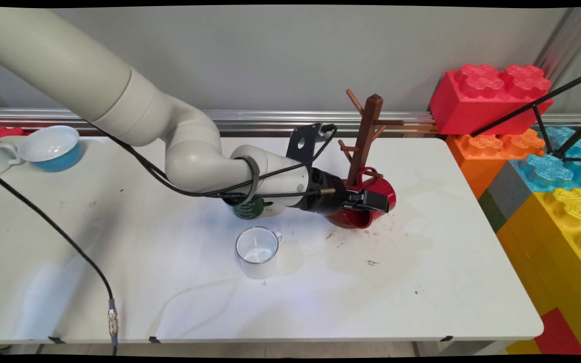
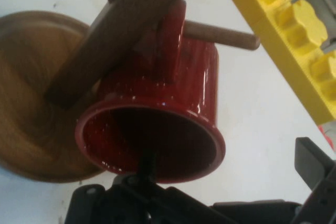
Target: Pick up the red mug from the rack
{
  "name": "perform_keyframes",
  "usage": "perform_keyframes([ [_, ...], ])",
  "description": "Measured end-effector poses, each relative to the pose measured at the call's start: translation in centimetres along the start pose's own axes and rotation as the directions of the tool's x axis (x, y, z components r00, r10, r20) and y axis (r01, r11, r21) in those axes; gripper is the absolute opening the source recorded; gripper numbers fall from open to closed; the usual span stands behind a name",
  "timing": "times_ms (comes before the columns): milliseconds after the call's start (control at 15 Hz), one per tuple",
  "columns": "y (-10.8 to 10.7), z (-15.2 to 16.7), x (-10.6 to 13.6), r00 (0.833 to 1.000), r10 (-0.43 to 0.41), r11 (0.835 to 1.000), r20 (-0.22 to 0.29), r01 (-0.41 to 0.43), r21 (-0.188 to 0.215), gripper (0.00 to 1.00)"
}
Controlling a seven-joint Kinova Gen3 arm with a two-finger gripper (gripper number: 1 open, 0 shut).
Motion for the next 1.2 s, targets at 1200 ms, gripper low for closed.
perform_keyframes([
  [1200,-1.4,2.3,-1.3,0.998,-0.015,0.996,-0.064,0.009,-0.083,1.0],
])
